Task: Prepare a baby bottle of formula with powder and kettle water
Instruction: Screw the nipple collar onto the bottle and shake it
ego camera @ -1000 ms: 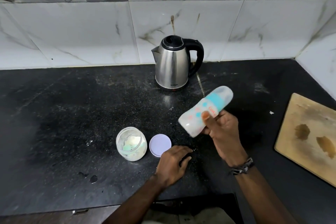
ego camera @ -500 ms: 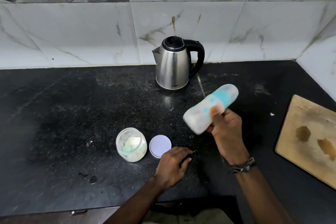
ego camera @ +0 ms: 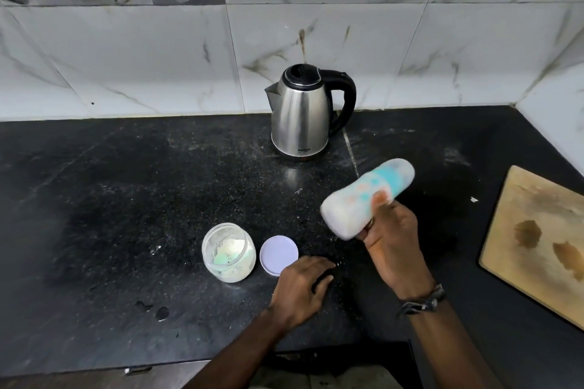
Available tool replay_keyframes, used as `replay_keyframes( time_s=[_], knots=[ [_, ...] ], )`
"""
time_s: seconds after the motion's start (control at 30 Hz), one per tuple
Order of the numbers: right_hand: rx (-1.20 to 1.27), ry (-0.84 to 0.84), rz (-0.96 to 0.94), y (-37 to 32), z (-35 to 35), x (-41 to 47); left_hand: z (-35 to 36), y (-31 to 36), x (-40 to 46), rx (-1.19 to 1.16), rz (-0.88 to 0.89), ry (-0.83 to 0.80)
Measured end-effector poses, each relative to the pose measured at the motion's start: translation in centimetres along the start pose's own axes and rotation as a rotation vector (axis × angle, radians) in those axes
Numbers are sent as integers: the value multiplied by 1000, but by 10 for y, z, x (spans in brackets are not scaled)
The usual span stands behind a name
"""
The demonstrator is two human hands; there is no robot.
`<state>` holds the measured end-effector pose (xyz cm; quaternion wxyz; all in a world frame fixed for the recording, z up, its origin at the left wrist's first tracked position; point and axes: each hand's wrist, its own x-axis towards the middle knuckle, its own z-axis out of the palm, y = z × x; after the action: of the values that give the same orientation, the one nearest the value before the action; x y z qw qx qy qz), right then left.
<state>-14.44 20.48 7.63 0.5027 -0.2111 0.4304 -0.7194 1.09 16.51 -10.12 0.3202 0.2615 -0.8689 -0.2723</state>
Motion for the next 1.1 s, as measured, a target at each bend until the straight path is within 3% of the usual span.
replay_keyframes(
  time_s=[0.07,0.2,0.3,0.47,0.57,0.7,0.83,0.97,1.1],
  knots=[
    [-43,-25,-7,-2,-1,-2,-1,0,-1,-16,6,-4],
    [226,-24,-15,-6,-2,0,-1,-1,2,-1,-1,-1],
    [-134,5,-32,-3,-4,1,0,0,-1,-10,-6,-8],
    [183,-33,-11,-8,-2,0,-1,0,1,0,0,-4],
    [-111,-34,-34,-4,-1,0,0,0,-1,-12,-4,-10],
    [199,-52,-12,-7,2,-4,-1,0,1,-6,7,-5],
    [-162,-39,-53,-3,3,-1,0,1,0,-8,0,0],
    [78,-53,-69,-7,-2,-3,-1,0,1,-3,9,1],
    [-213,-23,-99,-8,-6,-1,-1,1,-1,-4,1,-3]
  ],
)
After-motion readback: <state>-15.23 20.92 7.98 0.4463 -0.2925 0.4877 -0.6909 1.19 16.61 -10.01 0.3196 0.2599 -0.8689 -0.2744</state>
